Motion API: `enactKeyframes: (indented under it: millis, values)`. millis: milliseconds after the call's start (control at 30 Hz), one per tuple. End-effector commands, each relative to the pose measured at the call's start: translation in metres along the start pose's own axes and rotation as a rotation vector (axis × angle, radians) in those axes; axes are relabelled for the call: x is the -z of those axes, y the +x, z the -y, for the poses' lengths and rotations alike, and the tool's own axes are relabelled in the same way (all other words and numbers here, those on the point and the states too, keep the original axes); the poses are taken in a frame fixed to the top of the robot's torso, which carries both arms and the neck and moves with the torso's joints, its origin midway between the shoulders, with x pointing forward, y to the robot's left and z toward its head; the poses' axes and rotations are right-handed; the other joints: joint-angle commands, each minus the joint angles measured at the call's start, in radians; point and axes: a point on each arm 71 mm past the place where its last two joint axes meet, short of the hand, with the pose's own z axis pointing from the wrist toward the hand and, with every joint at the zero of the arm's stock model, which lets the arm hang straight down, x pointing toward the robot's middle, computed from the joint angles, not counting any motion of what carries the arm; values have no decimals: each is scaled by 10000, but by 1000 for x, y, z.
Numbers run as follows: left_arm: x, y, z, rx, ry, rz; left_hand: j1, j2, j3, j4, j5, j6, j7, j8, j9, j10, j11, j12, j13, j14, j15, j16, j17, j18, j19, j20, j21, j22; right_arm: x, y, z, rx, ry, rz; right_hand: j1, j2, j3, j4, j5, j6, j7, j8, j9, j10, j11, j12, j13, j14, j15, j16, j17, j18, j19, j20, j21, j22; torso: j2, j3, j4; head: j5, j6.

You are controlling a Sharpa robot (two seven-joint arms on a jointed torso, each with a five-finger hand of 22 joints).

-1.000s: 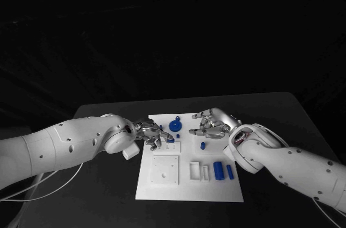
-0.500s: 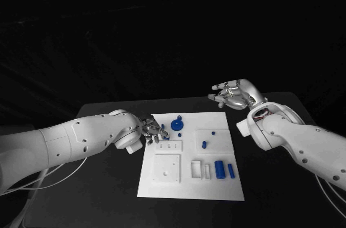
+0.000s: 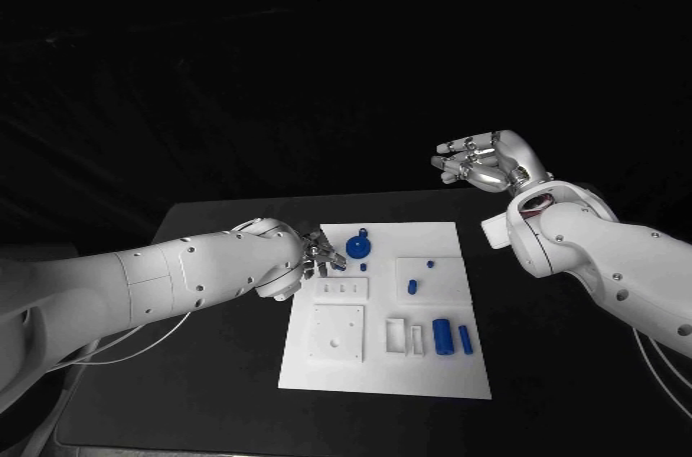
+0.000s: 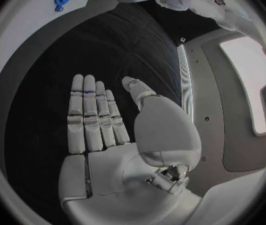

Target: Assemble the parts on the task board

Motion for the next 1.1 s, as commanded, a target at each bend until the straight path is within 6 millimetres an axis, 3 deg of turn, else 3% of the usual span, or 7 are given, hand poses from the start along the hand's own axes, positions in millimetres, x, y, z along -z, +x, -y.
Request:
enactKeyframes:
  millis: [33, 133, 300, 600, 1100]
  values:
    - [-1, 0, 3, -316, -200, 685, 66, -13, 1165, -1182, 77, 702, -619, 9, 198, 533, -277, 74, 12, 88, -123, 49, 11, 119, 59, -11, 40, 192, -1, 1, -2, -155, -245, -85, -138, -4, 101, 20, 69, 97, 10, 1, 7, -212, 87, -56, -9, -314, 184, -329, -209, -47, -312, 167, -145, -295, -32, -1, 10, 21, -30]
    - [-1, 5, 5, -361, -209, 688, 65, -13, 1165, -1181, 79, 703, -619, 9, 196, 533, -277, 76, 12, 88, -123, 50, 11, 120, 59, -10, 41, 192, -2, 1, -2, -124, -240, -170, -243, 0, 165, -2, 186, 168, -1, 7, 9, -241, 100, -62, -16, -296, 260, -598, -339, 138, -321, 333, -84, -833, -34, -4, 19, 23, -53]
    - [-2, 13, 8, -445, -226, 528, 70, -28, 1182, -1171, 102, 732, -624, 9, 134, 534, -281, 116, 7, 88, -117, 102, 23, 141, 53, 4, 73, 193, -4, 5, -1, -113, -258, -514, -335, 92, 232, -69, 200, 338, -54, 2, 7, -230, 93, -61, -19, -332, 273, -607, -361, 179, -263, 357, 55, -1433, -71, -3, 26, 51, -100]
    - [-3, 25, 3, -352, -409, 285, 44, -34, 1184, -1159, 105, 758, -630, 11, 89, 534, -277, 153, 6, 84, -111, 130, 6, 153, 41, 17, 100, 192, -5, 7, -2, -126, -308, -719, -344, 119, 214, -94, 141, 307, -47, 1, 6, -281, 111, -62, -20, -394, 295, -609, -363, 181, -307, 381, 66, -1480, -59, 10, 34, 78, -111]
    - [-3, 36, -4, -343, -628, -277, 57, -46, 1198, -1193, 153, 780, -620, 11, 64, 534, -229, 199, 31, 76, -108, 131, -46, 160, 21, 23, 118, 191, -4, 9, -5, -162, -339, -835, -358, 133, 151, -124, 96, 284, -39, 3, 7, -320, 124, -62, -19, -425, 309, -609, -363, 176, -365, 397, 86, -1485, -36, -4, 26, 54, -129]
